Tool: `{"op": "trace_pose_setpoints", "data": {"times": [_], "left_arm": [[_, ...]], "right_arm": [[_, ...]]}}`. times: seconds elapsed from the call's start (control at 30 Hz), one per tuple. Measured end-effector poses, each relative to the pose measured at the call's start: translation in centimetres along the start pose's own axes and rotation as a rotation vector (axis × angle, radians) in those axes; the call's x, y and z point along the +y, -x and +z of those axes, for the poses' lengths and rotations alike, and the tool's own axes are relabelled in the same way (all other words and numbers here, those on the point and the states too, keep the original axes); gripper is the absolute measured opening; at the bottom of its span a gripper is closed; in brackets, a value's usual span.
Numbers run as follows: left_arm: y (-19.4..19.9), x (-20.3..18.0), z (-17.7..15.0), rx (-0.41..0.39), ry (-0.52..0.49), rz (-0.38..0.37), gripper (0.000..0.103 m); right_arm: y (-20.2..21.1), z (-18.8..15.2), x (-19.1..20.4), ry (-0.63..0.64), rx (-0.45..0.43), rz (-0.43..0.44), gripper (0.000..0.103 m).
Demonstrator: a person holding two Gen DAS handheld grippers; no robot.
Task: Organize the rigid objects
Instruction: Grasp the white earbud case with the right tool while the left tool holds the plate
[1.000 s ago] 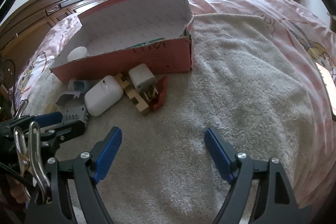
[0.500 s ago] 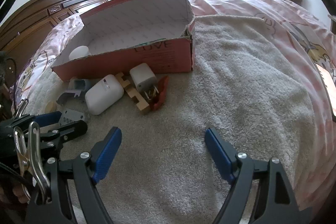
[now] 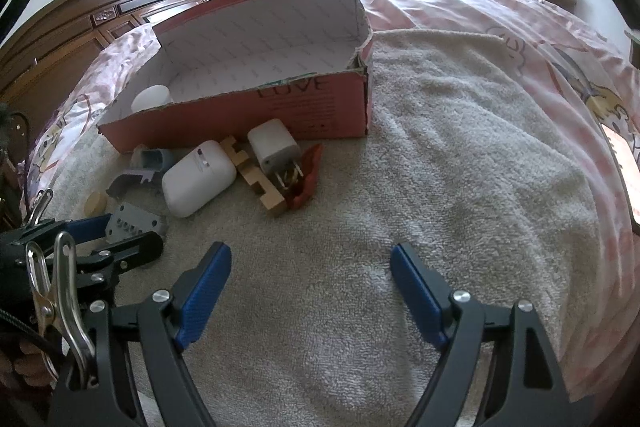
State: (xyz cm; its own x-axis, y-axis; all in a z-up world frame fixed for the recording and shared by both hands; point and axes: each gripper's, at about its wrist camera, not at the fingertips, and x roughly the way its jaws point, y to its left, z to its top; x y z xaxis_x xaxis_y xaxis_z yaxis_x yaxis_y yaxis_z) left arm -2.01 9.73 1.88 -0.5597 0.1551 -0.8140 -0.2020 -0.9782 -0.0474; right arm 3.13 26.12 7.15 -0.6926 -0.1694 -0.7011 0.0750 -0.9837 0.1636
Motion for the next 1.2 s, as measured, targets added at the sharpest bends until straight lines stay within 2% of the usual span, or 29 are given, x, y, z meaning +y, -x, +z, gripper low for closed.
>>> {"op": "trace_pose_setpoints", "data": {"times": [0.2, 0.37, 0.43, 0.5, 0.53, 0.77, 0.97, 1.2], "left_arm": [[0.6, 1.1, -0.2, -0.018, 0.001, 0.027, 0.069], [1.0, 3.3, -0.4, -0.023, 0.056, 0.038, 0.069], [1.2, 4.3, -0.5, -0.028, 0.075, 0.042, 0.069], [1.3, 5.0, -0.7, -0.032, 0.091, 0.047, 0.069], [1.4, 5.5, -0.8, -0.033, 0.104, 0.051, 0.069], [1.2, 6.8, -1.3, -0.036, 0.134, 0.039, 0.069], [1.1, 7.0, -1.4, -0.044, 0.135, 0.028, 0.069], [1.1, 7.4, -1.3, -0.045, 0.144, 0.010, 0.069]], "right_arm": [[0.2, 0.1, 0.2, -0.013, 0.007, 0.009, 0.085], [0.4, 0.4, 1.2, -0.017, 0.014, 0.088, 0.084], [0.3, 0.5, 2.0, 0.006, 0.024, 0.125, 0.076], [-0.1, 0.6, 3.3, 0.042, 0.053, 0.172, 0.064], [-0.3, 0.6, 3.8, 0.056, 0.062, 0.182, 0.063], [-2.3, 2.2, 6.6, 0.180, 0.077, 0.132, 0.064], [-3.6, 3.6, 7.8, 0.288, 0.096, 0.114, 0.073], [-4.5, 4.0, 9.1, 0.390, 0.095, 0.097, 0.076]]}}
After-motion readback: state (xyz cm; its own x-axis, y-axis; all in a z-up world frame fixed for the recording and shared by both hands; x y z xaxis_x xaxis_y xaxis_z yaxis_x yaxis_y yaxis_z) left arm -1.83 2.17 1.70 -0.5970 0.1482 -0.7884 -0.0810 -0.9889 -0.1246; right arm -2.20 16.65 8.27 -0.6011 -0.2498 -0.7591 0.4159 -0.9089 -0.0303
